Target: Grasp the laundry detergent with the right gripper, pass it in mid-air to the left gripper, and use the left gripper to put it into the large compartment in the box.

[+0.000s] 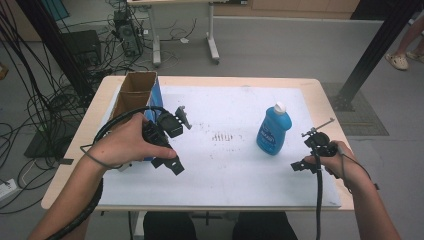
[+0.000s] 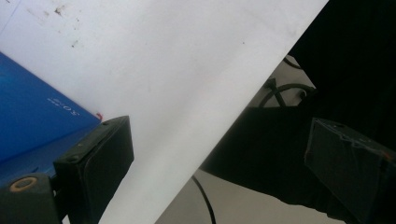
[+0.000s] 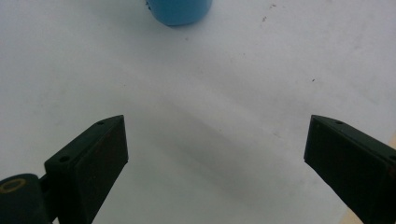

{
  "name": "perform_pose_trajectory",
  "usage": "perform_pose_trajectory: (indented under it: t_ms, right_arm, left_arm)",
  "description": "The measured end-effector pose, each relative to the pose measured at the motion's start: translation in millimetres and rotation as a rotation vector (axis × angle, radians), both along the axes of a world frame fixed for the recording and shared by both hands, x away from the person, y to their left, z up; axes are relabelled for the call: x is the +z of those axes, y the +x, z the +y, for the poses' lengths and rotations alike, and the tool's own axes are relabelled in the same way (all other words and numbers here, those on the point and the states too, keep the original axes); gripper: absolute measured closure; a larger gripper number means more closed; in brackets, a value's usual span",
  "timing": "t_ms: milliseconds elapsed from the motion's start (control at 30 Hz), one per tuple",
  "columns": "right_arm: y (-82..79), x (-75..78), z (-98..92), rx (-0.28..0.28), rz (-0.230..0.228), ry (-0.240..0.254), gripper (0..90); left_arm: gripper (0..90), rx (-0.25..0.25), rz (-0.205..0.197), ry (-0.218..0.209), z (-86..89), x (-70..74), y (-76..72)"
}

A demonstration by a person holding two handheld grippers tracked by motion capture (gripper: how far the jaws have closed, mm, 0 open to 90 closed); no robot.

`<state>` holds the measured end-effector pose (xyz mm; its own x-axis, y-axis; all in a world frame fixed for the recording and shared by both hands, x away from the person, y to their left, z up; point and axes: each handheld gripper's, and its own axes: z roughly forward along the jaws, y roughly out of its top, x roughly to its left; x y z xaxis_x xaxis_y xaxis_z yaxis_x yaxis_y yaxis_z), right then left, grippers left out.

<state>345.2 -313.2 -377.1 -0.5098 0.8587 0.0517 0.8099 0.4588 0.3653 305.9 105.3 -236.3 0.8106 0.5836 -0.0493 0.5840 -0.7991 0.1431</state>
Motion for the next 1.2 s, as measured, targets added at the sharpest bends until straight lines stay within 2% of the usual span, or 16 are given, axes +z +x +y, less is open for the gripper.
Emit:
perform_pose_trajectory:
  t_ms: [133,533,700,1200]
  right_arm:
    - [-1.4,-1.8,3.5,0.017,-0.011,0.003,6.2]
    - [-4.5,-6.5,16.3,0.043,-0.002,0.017,6.2]
    - [-4.8,-9.1,19.1,0.038,-0.002,0.023,6.2]
    - [-5.4,-25.0,20.3,0.045,-0.047,0.034,5.5]
  left_arm:
    - [8.2,-0.002,0.0,-0.001,-0.8,-0.1,0.0]
    - [8.2,-0.001,-0.003,-0.01,-1.5,0.0,-0.9]
    - [8.2,0.002,-0.001,-0.006,-1.2,-1.5,0.1]
    - [8.1,0.01,-0.015,-0.015,-2.3,-0.5,2.4]
